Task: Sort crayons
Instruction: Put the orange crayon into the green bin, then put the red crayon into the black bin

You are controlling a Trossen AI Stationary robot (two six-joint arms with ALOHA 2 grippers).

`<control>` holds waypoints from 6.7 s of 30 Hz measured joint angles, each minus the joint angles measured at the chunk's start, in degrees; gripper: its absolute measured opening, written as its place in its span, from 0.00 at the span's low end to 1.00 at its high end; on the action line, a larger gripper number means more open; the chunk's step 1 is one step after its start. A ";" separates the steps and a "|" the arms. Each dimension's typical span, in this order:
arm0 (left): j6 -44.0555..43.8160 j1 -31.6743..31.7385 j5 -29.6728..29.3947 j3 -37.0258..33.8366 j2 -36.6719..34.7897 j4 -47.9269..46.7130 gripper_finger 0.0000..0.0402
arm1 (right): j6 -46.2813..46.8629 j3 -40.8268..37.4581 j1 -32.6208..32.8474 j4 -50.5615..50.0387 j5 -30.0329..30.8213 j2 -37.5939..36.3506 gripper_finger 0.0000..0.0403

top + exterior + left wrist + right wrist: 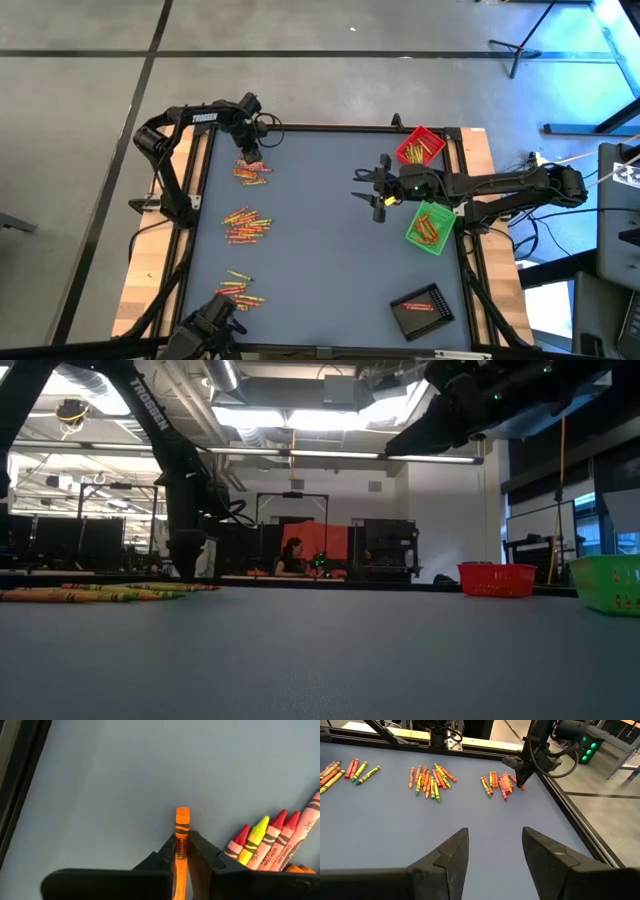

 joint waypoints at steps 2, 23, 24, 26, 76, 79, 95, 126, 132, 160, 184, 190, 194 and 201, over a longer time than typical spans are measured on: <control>0.15 0.00 -0.49 0.66 0.08 -0.32 0.03 | 0.00 0.00 0.00 0.00 0.02 0.00 0.45; -3.35 -13.12 1.50 2.81 -22.66 16.84 0.01 | 1.08 0.00 0.00 -0.11 -3.95 0.00 0.45; -4.22 -14.48 2.93 2.82 -23.84 18.41 0.01 | 1.17 0.00 0.00 -0.11 -4.38 0.00 0.45; -4.65 -17.23 5.55 2.84 -25.67 20.78 0.01 | 2.13 0.00 0.00 0.33 -4.44 0.00 0.45; -15.06 -52.55 4.80 -22.54 -17.68 94.92 0.02 | -0.23 2.93 0.04 38.49 -12.85 21.06 0.71; -15.08 -52.72 4.75 -22.53 -17.68 94.91 0.02 | -0.42 3.30 0.04 37.78 -12.90 21.81 0.64; -14.78 -53.19 3.78 -22.54 -17.76 93.35 0.12 | -5.11 3.34 0.06 33.79 -8.39 21.86 0.13; -14.62 -53.18 -4.21 -22.50 -22.88 67.52 0.30 | 51.06 11.94 14.46 -66.82 -0.69 -9.29 0.10; -14.64 -53.18 -4.21 -22.50 -22.88 67.42 0.30 | 67.28 8.40 17.24 -74.35 -2.68 -9.29 0.11; -14.63 -53.18 -5.55 -22.50 -22.86 67.33 0.30 | 71.90 0.86 18.38 -72.29 -8.44 -9.27 0.44; -13.13 -29.54 -21.74 -10.43 -32.75 15.10 0.30 | 32.47 5.33 18.38 -36.54 17.97 -6.40 0.49; -11.73 -20.01 -17.17 -10.39 -28.18 10.68 0.30 | 24.11 5.33 18.38 -30.39 20.19 -3.08 0.49; -11.19 -16.41 -17.03 -7.46 -23.48 5.01 0.30 | 20.54 5.33 18.38 -27.65 20.13 -0.97 0.49; -8.60 -11.97 -14.86 1.79 -15.39 -9.41 0.30 | 20.65 5.33 18.38 -27.93 22.19 -0.11 0.49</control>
